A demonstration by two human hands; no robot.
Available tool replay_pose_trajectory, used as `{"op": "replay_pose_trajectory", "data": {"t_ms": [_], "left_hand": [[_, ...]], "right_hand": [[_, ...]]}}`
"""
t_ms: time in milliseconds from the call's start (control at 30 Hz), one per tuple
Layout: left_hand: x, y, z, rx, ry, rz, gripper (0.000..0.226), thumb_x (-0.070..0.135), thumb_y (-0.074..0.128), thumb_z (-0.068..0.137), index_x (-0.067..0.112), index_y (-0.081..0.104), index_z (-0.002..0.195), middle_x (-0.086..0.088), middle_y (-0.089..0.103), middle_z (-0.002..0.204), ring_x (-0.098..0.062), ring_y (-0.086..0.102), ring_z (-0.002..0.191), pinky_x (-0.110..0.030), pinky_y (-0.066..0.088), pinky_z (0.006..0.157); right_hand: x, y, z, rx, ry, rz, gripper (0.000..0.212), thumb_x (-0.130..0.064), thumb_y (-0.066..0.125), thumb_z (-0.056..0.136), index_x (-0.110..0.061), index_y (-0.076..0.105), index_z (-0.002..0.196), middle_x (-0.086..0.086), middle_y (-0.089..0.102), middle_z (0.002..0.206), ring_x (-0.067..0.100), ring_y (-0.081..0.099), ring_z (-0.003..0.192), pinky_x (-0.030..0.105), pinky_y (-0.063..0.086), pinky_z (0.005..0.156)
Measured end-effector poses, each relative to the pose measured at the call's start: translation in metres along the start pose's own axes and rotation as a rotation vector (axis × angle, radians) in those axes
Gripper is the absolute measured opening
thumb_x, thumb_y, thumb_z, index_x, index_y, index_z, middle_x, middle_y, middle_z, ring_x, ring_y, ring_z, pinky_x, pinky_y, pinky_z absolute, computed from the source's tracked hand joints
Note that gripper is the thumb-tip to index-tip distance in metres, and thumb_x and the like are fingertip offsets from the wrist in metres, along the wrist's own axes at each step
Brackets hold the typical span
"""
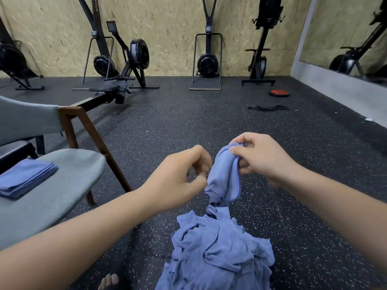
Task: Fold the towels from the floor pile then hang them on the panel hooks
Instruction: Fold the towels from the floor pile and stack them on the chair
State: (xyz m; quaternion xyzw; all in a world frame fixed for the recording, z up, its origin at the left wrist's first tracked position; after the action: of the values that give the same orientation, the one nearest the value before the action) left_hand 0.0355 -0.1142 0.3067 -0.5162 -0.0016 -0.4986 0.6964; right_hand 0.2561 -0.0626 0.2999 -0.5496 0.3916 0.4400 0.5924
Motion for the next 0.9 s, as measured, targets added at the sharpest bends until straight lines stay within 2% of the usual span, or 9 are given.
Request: {"op": "replay_pose_trajectory", "data": {"t_ms": [100,167,267,367,533,633,733,833,900], "left_hand": [[-0.01,-0.002,0.006,0.108,-0.119,-0.087,0.035,-0.002,0.063,0.087,0.027,0.064,0.108,0.012,0.071,0.101,-0.017,0.067,0.093,-0.033,0.052,0.073],[-0.021,-0.004,0.009,0.112,-0.123,-0.049,0.036,0.005,0.072,0.089,0.028,0.064,0.116,0.014,0.068,0.112,-0.014,0.066,0.106,-0.034,0.054,0.079],[-0.042,-0.004,0.009,0.001,-0.188,-0.015,0.051,0.025,0.085,0.089,0.035,0.058,0.131,0.02,0.062,0.131,-0.003,0.06,0.125,-0.031,0.052,0.098],[-0.056,0.0,0.005,-0.1,-0.242,-0.071,0.06,0.036,0.091,0.085,0.036,0.054,0.132,0.022,0.062,0.135,0.003,0.057,0.13,-0.028,0.047,0.109],[-0.06,0.003,0.001,-0.171,-0.29,-0.236,0.039,0.033,0.086,0.092,0.031,0.06,0.121,0.009,0.074,0.104,-0.016,0.071,0.103,-0.048,0.057,0.097],[-0.059,0.002,0.003,-0.158,-0.308,-0.315,0.02,0.03,0.083,0.095,0.022,0.068,0.107,0.01,0.066,0.086,-0.011,0.059,0.078,-0.039,0.05,0.074],[-0.06,0.003,0.004,-0.155,-0.387,-0.394,0.019,0.032,0.08,0.097,0.018,0.067,0.099,0.009,0.061,0.08,-0.01,0.05,0.072,-0.032,0.039,0.067],[-0.059,0.005,0.003,-0.154,-0.361,-0.359,0.017,0.031,0.074,0.1,0.022,0.061,0.097,0.007,0.059,0.079,-0.012,0.045,0.071,-0.033,0.036,0.066],[-0.055,0.004,0.003,-0.154,-0.284,-0.29,0.017,0.03,0.073,0.102,0.022,0.059,0.098,0.009,0.062,0.082,-0.009,0.048,0.072,-0.031,0.039,0.067]], "right_hand": [[-0.008,0.007,-0.004,-0.113,-0.141,-0.19,0.019,-0.011,0.064,0.095,-0.027,0.071,0.102,0.014,0.069,0.078,0.016,0.055,0.064,0.036,0.057,0.061],[-0.011,0.011,-0.008,-0.178,-0.257,-0.395,0.025,-0.017,0.065,0.096,-0.036,0.061,0.113,0.003,0.066,0.072,0.013,0.051,0.062,0.036,0.05,0.062],[-0.016,0.017,-0.016,-0.244,-0.376,-0.526,0.034,-0.014,0.064,0.099,-0.033,0.05,0.124,-0.001,0.055,0.066,0.013,0.047,0.06,0.032,0.04,0.061],[-0.021,0.021,-0.021,-0.316,-0.417,-0.5,0.038,-0.013,0.063,0.1,-0.032,0.046,0.127,0.009,0.062,0.075,0.028,0.055,0.071,0.042,0.045,0.068],[-0.022,0.024,-0.023,-0.38,-0.422,-0.507,0.041,-0.01,0.061,0.098,-0.035,0.046,0.125,0.01,0.067,0.08,0.025,0.053,0.067,0.037,0.044,0.065],[-0.02,0.022,-0.019,-0.345,-0.425,-0.508,0.04,-0.008,0.059,0.097,-0.036,0.047,0.123,0.006,0.063,0.075,0.013,0.048,0.062,0.029,0.039,0.06],[-0.016,0.02,-0.017,-0.338,-0.406,-0.468,0.035,-0.011,0.058,0.101,-0.036,0.048,0.122,0.006,0.063,0.074,0.021,0.051,0.065,0.037,0.043,0.063],[-0.013,0.024,-0.019,-0.362,-0.366,-0.394,0.027,-0.035,0.066,0.103,-0.037,0.05,0.125,-0.001,0.064,0.073,0.016,0.055,0.066,0.041,0.047,0.067],[-0.01,0.027,-0.02,-0.39,-0.285,-0.323,0.052,-0.062,0.075,0.089,-0.039,0.051,0.129,-0.007,0.077,0.089,0.017,0.071,0.083,0.044,0.056,0.082]]}}
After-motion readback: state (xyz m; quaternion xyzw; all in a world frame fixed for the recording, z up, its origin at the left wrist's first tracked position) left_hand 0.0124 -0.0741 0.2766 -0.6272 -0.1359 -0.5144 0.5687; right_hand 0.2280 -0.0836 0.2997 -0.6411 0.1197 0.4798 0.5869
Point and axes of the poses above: each hand's wrist, its own z-axis towards the middle knuckle, its own y-axis out of the palm, x = y × z, the point moved 4 cm from there along z, towards the middle knuckle
